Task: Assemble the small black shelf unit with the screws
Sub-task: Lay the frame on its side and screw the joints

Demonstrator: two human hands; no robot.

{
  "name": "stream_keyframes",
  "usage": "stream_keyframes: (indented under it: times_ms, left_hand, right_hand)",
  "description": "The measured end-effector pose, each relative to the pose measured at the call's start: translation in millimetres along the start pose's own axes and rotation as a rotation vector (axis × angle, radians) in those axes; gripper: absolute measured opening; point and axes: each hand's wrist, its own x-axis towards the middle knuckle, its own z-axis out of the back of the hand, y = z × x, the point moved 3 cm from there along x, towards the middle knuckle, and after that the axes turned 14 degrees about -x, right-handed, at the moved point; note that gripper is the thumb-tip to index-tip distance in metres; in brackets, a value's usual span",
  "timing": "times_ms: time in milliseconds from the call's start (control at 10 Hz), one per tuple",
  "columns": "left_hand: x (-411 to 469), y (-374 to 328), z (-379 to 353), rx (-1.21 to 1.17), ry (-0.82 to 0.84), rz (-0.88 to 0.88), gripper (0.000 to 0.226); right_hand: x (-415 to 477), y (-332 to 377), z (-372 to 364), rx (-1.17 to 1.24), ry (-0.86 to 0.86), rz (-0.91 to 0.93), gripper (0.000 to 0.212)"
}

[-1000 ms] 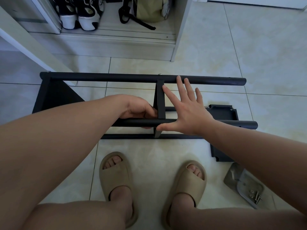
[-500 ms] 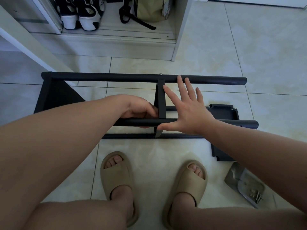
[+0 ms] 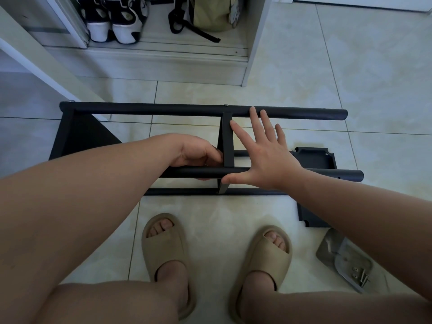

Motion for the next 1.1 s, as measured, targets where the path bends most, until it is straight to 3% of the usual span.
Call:
stream_keyframes:
  times_ms: [300,500,1100]
  left_hand:
    - [3.6,0.4,-0.6,0.037,-0.052,0.036,0.014]
    - [3.8,1.1,2.4,0.025,0.007,0.012,0.042]
    - [4.0,0.0,0.0,0.033,-0.024,0.022,0.014]
  right_hand:
    - [0.1,0.3,-1.1,-0.003,-0.01,-0.001,0.128]
    - [0.7,-0.4,-2.0,-0.004,-0.017,-0.001,0.128]
    - [0.3,-0.2,-1.4,-0.001,-0.026,0.001,0.127]
